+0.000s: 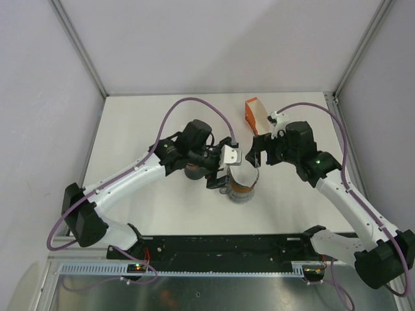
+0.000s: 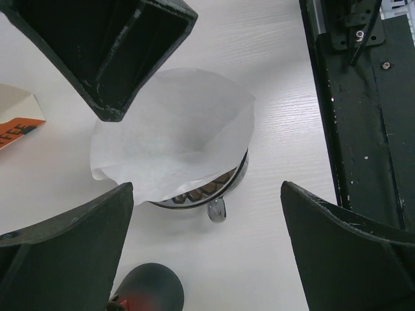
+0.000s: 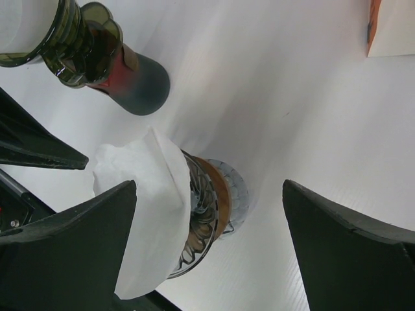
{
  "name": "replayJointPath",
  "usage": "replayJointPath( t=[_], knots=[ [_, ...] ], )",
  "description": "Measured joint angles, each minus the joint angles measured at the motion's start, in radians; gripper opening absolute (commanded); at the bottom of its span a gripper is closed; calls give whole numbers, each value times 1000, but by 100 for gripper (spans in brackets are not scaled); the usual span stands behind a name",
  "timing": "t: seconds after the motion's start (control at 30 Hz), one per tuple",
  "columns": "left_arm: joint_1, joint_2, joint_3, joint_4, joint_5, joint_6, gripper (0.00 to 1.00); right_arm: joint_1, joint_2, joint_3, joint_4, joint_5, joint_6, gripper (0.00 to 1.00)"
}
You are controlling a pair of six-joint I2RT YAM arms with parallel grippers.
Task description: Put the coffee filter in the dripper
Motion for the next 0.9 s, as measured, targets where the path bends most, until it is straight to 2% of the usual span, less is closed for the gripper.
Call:
replayJointPath(
  t=[0.23,0.37,0.47,0.6,0.73,0.9],
  knots=[
    [21,-4,74,-14,-114,-53,100,-90,-18,10,2,-18,-5,99],
    [114,-40,115,-9,-179,-122,100,-203,-38,11,14,-37,-5,99],
    [230,-109,119,3,-249,-181,100,-299,-39,13,34,-64,0,99],
    [364,-207,119,23,-414,-246,100,-409,-31,13,62,-68,21,99],
    [537,-270,116,45,-557,-308,100,-473,3,14,93,10,42,99],
    [937,-313,46,88,-584,-377,99,-492,61,14,131,116,54,99]
  ],
)
